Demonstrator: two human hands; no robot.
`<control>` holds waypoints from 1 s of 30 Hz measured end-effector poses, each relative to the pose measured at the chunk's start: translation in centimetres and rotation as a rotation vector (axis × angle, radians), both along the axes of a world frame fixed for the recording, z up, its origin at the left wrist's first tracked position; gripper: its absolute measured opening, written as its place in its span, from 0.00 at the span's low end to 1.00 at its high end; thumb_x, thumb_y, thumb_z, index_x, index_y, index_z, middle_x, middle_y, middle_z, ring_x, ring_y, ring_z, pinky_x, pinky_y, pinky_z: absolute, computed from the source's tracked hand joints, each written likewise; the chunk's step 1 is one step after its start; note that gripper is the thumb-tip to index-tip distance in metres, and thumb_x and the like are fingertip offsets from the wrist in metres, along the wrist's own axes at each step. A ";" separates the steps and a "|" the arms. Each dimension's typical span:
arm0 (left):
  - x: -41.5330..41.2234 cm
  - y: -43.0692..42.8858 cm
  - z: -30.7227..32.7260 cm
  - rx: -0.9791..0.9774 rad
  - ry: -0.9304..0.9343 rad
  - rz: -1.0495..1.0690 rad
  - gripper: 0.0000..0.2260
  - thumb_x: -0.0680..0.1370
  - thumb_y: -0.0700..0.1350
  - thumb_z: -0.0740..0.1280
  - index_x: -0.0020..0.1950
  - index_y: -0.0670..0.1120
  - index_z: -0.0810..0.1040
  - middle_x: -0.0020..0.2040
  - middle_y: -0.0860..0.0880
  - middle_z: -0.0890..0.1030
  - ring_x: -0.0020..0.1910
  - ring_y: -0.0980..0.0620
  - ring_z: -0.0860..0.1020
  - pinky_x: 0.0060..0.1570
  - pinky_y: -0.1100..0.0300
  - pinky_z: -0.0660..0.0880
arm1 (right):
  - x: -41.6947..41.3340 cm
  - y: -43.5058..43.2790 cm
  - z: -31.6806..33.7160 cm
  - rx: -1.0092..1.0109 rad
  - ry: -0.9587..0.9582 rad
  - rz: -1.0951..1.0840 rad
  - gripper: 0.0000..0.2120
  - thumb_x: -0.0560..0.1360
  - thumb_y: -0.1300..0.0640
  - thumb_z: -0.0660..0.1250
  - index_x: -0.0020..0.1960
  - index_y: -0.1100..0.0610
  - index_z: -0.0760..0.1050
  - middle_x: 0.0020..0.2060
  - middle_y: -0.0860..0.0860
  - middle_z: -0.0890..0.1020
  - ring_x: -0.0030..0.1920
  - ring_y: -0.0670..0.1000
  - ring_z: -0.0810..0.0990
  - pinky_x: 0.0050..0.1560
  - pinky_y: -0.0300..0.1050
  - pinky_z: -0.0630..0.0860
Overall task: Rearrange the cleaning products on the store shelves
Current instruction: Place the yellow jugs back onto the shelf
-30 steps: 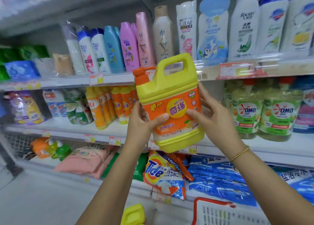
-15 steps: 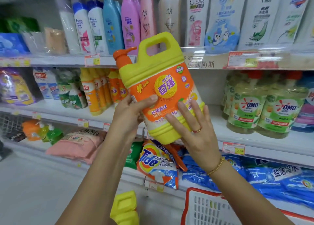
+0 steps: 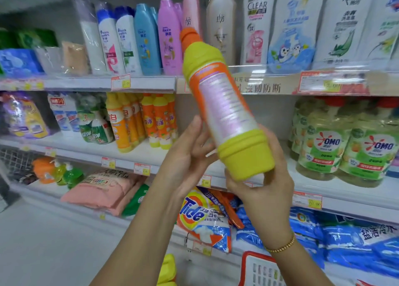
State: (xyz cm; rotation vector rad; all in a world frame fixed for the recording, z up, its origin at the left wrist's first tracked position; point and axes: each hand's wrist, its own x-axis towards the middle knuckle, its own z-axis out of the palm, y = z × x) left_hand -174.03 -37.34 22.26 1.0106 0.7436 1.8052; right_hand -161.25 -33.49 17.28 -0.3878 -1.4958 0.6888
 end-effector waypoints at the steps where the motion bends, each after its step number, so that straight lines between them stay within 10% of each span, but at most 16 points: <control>1: -0.3 0.4 -0.4 -0.026 0.030 0.010 0.18 0.71 0.51 0.67 0.59 0.48 0.78 0.51 0.49 0.84 0.48 0.52 0.83 0.48 0.54 0.79 | 0.0 -0.1 0.1 -0.111 0.078 0.103 0.36 0.60 0.57 0.77 0.67 0.53 0.69 0.55 0.44 0.81 0.56 0.45 0.79 0.54 0.39 0.75; 8: -0.5 1.8 -1.6 0.003 0.013 0.002 0.39 0.60 0.51 0.81 0.68 0.43 0.72 0.65 0.41 0.77 0.64 0.41 0.76 0.65 0.40 0.68 | 1.5 1.6 1.2 -0.497 0.357 0.728 0.35 0.66 0.53 0.77 0.68 0.55 0.67 0.62 0.55 0.78 0.63 0.57 0.77 0.56 0.55 0.77; 13: 0.3 1.5 -1.6 0.014 -0.075 0.196 0.30 0.69 0.43 0.73 0.70 0.44 0.70 0.64 0.42 0.78 0.61 0.42 0.77 0.59 0.45 0.74 | 1.9 1.9 1.6 -0.275 0.215 0.359 0.41 0.68 0.61 0.74 0.74 0.46 0.58 0.72 0.49 0.66 0.66 0.46 0.73 0.57 0.46 0.77; 18: 1.0 0.7 -0.9 0.078 -0.053 0.288 0.30 0.68 0.42 0.72 0.70 0.44 0.70 0.62 0.44 0.80 0.58 0.46 0.80 0.53 0.49 0.77 | 0.9 2.4 -0.1 0.234 -0.315 -0.233 0.45 0.65 0.47 0.75 0.74 0.36 0.52 0.76 0.54 0.37 0.77 0.48 0.44 0.73 0.37 0.56; 24: 1.3 0.0 0.4 0.233 -0.011 0.108 0.38 0.59 0.52 0.82 0.66 0.46 0.73 0.62 0.44 0.80 0.61 0.44 0.78 0.59 0.46 0.76 | 0.9 2.6 0.1 0.430 -0.252 -0.418 0.34 0.71 0.46 0.71 0.71 0.43 0.58 0.74 0.62 0.53 0.75 0.67 0.48 0.72 0.62 0.59; 30: 0.3 0.6 0.9 0.178 0.024 0.024 0.43 0.62 0.70 0.67 0.70 0.48 0.70 0.62 0.48 0.79 0.61 0.50 0.76 0.61 0.53 0.73 | 1.8 0.9 0.2 0.002 -0.111 0.013 0.41 0.58 0.54 0.77 0.67 0.38 0.66 0.62 0.38 0.76 0.58 0.43 0.77 0.53 0.36 0.76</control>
